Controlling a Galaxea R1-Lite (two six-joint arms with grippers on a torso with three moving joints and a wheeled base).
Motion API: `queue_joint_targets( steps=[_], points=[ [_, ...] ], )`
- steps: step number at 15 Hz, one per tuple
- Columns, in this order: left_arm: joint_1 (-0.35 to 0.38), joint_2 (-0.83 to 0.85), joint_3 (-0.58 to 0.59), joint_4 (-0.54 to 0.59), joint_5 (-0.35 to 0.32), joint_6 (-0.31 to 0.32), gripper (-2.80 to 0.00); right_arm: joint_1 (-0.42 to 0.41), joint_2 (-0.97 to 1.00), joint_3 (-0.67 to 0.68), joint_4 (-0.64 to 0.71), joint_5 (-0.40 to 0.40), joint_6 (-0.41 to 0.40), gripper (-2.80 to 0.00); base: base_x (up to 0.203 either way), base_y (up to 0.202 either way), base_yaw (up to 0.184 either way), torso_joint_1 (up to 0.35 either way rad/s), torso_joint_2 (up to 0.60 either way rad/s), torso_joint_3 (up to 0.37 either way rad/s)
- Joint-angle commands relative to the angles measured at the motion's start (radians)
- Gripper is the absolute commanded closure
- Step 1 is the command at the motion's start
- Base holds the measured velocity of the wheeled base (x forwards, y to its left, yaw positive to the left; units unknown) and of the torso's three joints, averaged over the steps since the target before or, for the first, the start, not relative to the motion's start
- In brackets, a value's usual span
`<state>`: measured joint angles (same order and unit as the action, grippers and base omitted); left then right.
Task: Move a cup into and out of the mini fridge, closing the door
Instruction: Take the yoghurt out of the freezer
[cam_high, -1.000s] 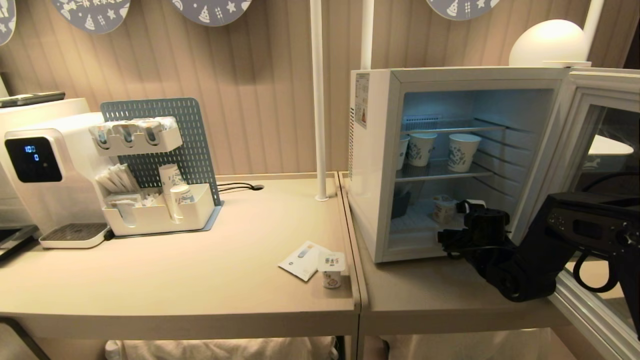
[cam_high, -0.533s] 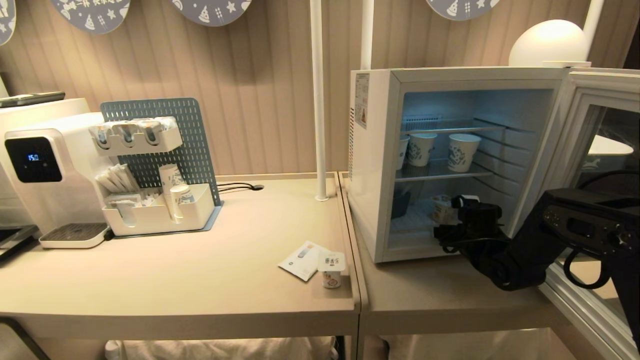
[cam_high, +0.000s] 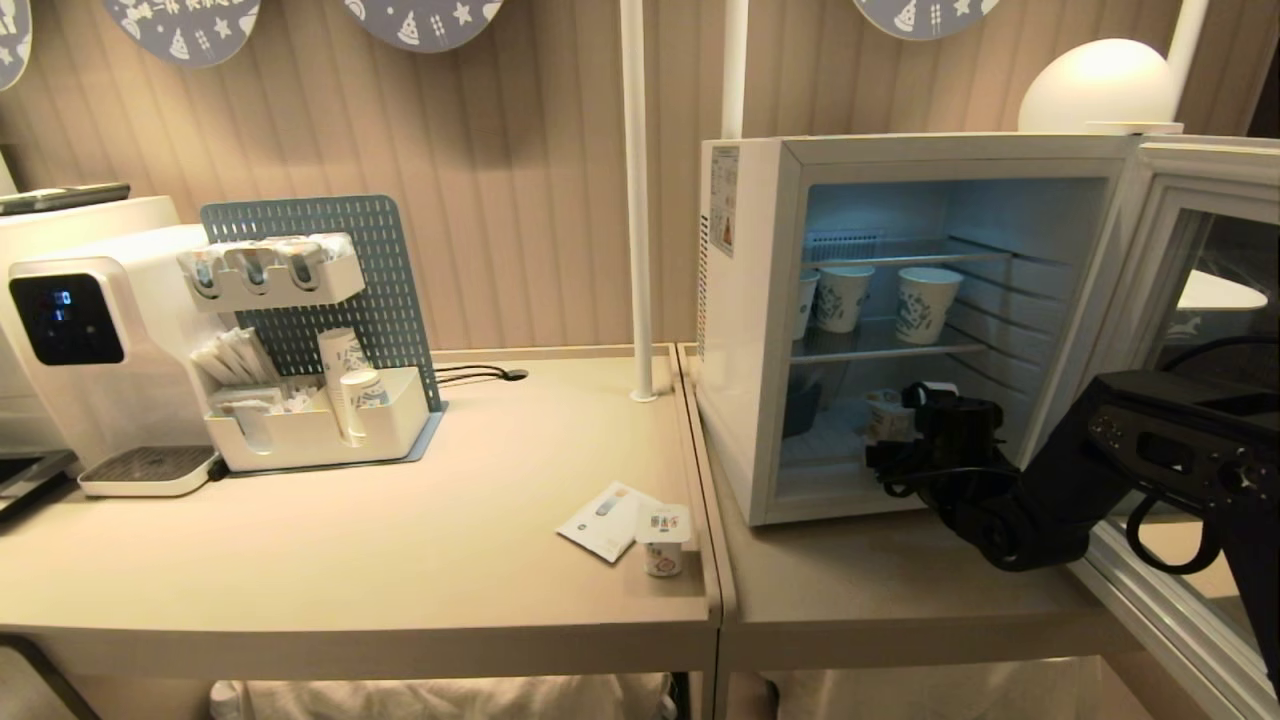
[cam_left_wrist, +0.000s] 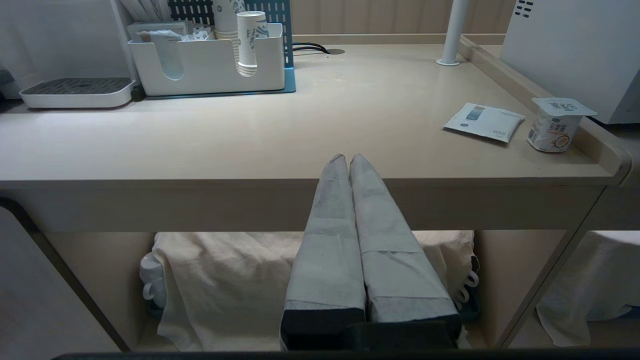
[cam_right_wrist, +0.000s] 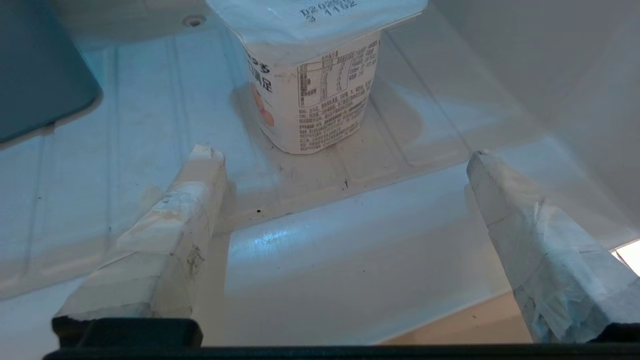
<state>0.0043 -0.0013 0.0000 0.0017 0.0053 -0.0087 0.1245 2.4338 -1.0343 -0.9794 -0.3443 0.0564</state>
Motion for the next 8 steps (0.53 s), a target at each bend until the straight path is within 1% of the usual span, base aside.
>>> queue_joint_targets(
  steps=[1,8],
  points=[
    [0.0,0.001,0.002,0.0,0.001,-0.001,0.0,0.0,-0.006,-0.006,-0.004,-0.001,0.0,-2.8,0.0,0.0,0.0,0.0,0.0,0.0],
    [0.0,0.001,0.002,0.0,0.001,-0.001,0.0,0.001,0.028,-0.12,0.083,-0.002,0.002,-2.8,0.0,0.0,0.0,0.0,0.0,0.0]
  ],
)
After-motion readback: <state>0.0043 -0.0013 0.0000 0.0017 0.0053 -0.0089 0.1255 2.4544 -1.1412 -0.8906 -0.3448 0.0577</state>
